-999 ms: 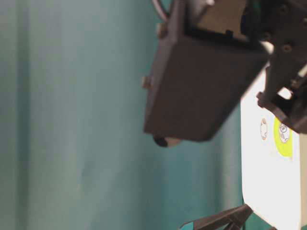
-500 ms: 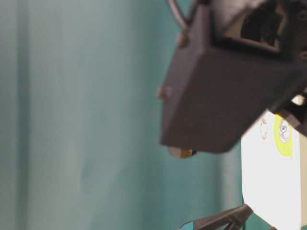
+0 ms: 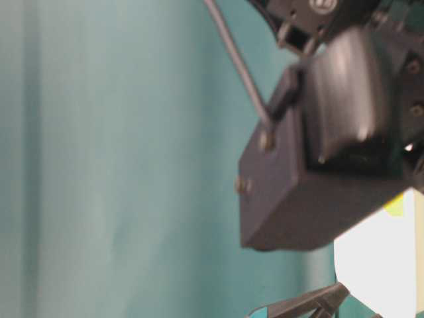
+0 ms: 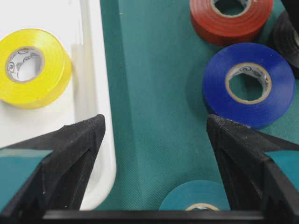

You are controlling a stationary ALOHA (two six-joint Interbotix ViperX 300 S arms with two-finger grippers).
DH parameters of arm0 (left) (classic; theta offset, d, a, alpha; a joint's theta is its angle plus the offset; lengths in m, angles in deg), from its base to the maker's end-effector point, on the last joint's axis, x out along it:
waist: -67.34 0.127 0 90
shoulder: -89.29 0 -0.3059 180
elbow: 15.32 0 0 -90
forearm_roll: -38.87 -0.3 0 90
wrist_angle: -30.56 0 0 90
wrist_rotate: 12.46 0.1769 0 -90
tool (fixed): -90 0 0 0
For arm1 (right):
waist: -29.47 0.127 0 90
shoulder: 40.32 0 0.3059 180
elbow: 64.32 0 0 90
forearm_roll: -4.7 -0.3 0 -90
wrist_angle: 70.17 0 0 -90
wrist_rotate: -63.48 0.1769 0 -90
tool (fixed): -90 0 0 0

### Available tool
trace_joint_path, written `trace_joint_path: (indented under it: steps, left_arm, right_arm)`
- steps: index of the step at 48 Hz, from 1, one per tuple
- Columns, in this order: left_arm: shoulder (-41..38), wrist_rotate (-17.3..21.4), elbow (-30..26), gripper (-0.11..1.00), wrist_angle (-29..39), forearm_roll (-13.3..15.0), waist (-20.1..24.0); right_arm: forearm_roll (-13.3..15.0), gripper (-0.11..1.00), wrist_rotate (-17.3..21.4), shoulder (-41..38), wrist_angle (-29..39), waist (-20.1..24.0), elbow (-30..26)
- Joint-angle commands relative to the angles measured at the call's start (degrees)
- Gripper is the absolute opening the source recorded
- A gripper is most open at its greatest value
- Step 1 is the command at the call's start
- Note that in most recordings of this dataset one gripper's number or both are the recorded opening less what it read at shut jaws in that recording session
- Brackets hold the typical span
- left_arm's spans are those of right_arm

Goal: Put the tape alternately from left to right into the white case.
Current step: 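Move the right gripper down toward the black tape roll, then lower the right gripper into the black roll's core and grip it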

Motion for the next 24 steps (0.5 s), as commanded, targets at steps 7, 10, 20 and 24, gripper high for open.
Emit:
trace_joint_path:
  steps: [7,10,20,24]
  left_arm:
    - [0.4,-0.4,-0.4,0.99,-0.3,0.1,-0.1]
    - [0.5,-0.6,-0.4,0.99,-0.3,0.1,-0.1]
    - [0.5,-0.7,-0.4,0.99,-0.3,0.1,-0.1]
    - [0.4,-0.7,-0.3,0.99,-0.3,0.1,-0.2]
  right_arm:
    - [-2.3,0.73,0.1,1.1,0.4,-0.3,-2.4]
    - [-3.3,0.73,0.1,1.1,0.4,-0.3,-2.5]
    - [-5.5,0.72,0.1,1.0,0.7,-0.4,-2.3]
    - [-5.8,0.72,0.1,0.9,0.6,-0.3,-2.0]
